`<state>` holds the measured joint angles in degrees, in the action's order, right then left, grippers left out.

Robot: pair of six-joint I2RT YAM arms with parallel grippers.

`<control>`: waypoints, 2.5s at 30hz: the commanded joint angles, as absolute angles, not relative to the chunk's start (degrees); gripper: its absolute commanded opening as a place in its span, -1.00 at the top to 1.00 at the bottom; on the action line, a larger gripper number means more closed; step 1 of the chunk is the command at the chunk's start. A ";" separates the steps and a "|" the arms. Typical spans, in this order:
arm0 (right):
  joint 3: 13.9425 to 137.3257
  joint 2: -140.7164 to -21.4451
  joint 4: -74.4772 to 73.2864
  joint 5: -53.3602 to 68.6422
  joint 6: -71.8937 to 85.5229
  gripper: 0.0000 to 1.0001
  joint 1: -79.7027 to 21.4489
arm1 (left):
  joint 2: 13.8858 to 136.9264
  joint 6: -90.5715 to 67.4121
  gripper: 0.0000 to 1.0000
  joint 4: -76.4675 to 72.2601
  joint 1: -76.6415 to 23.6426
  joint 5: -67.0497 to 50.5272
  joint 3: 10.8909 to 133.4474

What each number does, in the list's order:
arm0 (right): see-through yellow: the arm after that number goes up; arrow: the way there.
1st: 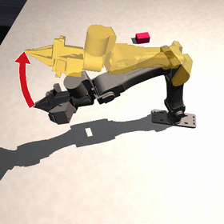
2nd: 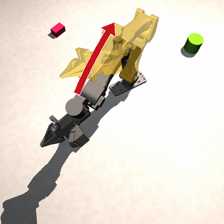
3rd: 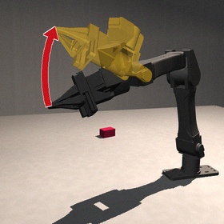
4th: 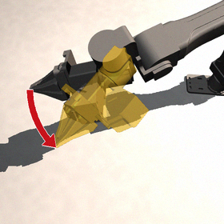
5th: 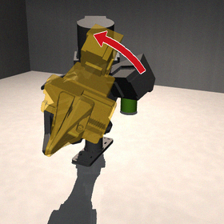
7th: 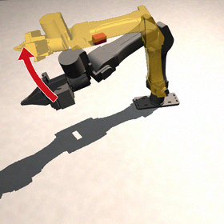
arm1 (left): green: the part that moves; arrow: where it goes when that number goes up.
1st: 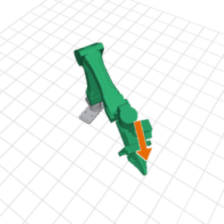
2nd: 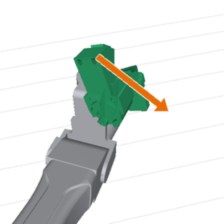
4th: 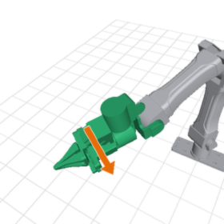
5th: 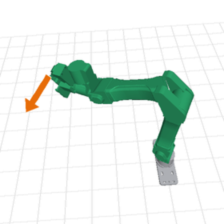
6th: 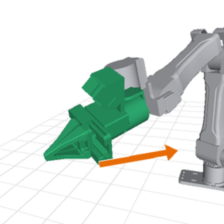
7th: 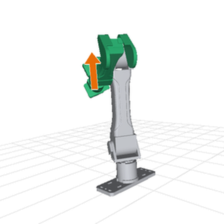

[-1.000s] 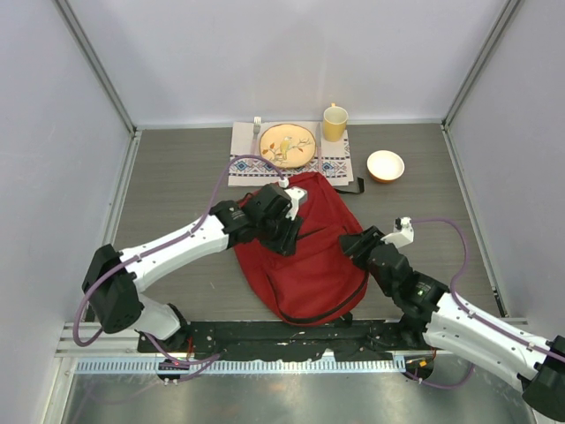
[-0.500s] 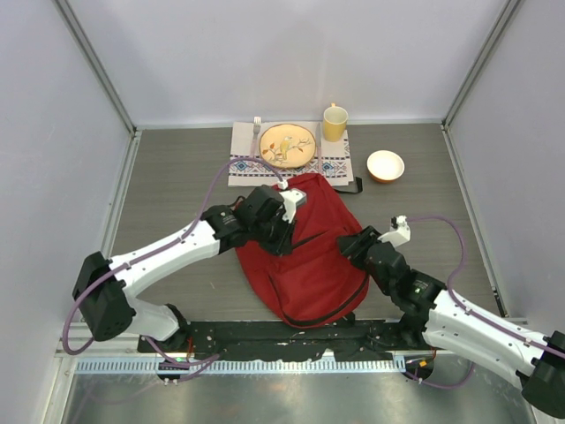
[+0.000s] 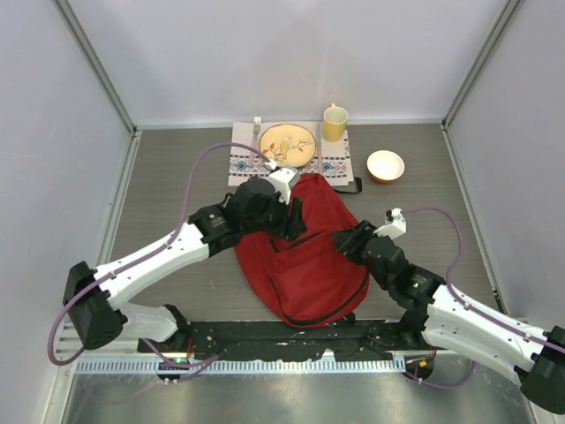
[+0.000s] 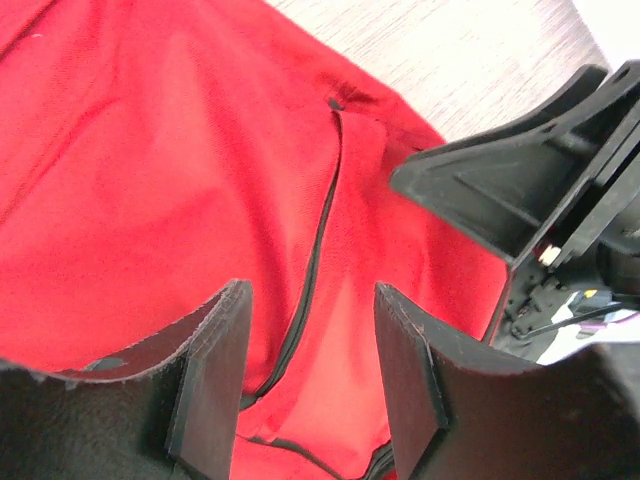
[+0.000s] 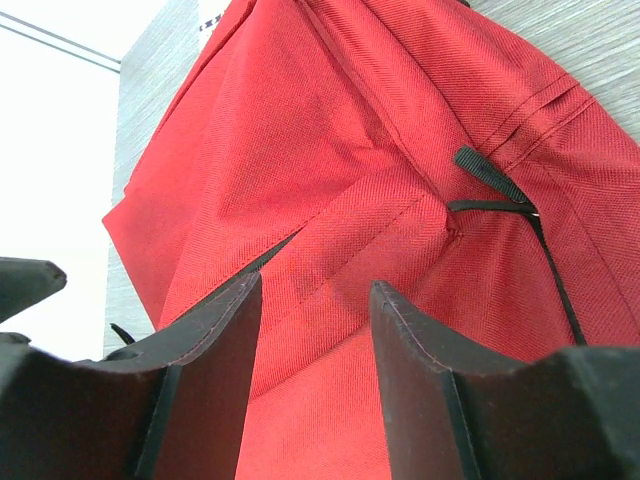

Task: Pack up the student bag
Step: Adjust the student bag at the center of the board.

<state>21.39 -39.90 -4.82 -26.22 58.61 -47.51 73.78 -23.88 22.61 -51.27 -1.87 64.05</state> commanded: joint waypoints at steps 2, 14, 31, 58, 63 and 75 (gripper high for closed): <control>23.73 -37.80 -5.27 -28.47 58.71 -0.04 -47.55 | 83.04 -29.78 -0.10 12.93 -51.24 -11.47 68.63; 22.94 -26.37 -15.29 -34.19 60.12 -0.04 -47.55 | 94.56 -37.79 -0.03 14.05 -51.24 -9.22 68.28; 22.67 -29.00 -13.53 -32.43 61.26 -0.04 -47.55 | 89.39 -33.13 -0.22 18.55 -51.24 -16.27 69.61; 21.18 -27.60 -14.41 -32.43 62.84 -0.04 -47.64 | 92.01 -37.27 -0.22 15.47 -52.03 -14.76 66.79; 21.09 -27.77 -14.59 -32.34 63.02 -0.04 -47.55 | 92.20 -35.95 -0.19 17.39 -52.29 -13.21 67.68; 22.67 -30.49 -12.22 -29.71 59.86 -0.04 -47.55 | 69.36 -34.89 -0.49 25.39 -52.12 16.41 63.21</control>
<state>21.04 -29.30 -15.38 -30.55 61.76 -47.51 77.06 -35.24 22.24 -52.12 2.11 65.08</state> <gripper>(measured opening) 0.522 0.675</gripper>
